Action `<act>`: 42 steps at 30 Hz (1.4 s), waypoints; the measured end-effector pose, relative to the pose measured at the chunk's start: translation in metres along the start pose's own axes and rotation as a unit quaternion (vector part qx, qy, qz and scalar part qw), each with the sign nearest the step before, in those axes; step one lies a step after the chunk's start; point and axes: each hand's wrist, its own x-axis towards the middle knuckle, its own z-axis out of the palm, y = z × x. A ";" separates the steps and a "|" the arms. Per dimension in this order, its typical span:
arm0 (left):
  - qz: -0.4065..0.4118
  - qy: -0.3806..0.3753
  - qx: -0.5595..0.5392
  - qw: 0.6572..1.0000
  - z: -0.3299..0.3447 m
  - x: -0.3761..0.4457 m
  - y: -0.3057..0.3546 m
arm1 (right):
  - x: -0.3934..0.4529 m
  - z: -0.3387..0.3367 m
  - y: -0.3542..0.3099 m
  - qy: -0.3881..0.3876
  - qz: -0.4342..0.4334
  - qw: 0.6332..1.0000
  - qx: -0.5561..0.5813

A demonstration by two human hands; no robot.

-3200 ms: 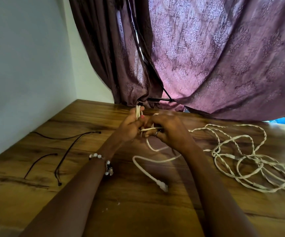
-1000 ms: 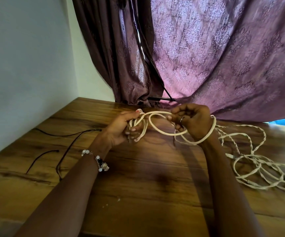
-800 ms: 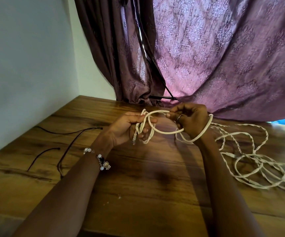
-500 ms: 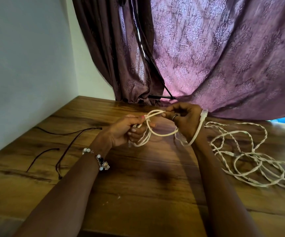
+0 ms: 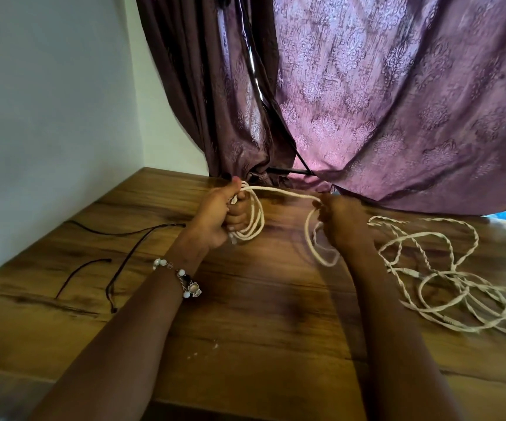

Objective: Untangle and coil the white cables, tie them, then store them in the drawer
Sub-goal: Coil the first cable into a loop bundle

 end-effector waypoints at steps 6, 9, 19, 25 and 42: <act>-0.075 -0.108 -0.108 0.985 -0.006 -0.008 0.011 | -0.002 0.002 0.009 0.147 0.108 0.973 0.140; -0.075 -0.142 -0.128 0.979 -0.007 -0.010 0.009 | -0.005 -0.002 -0.001 0.121 0.044 0.978 0.161; -0.092 -0.271 -0.139 0.948 0.000 -0.009 -0.002 | -0.009 0.009 -0.015 -0.101 0.031 0.966 -0.236; 0.000 -0.275 -0.279 0.920 -0.008 0.000 0.000 | -0.007 0.018 -0.043 -0.255 -0.052 0.953 -0.156; 0.250 -0.004 -0.273 0.929 -0.034 -0.004 0.033 | -0.010 -0.006 -0.005 -0.052 0.291 0.913 0.280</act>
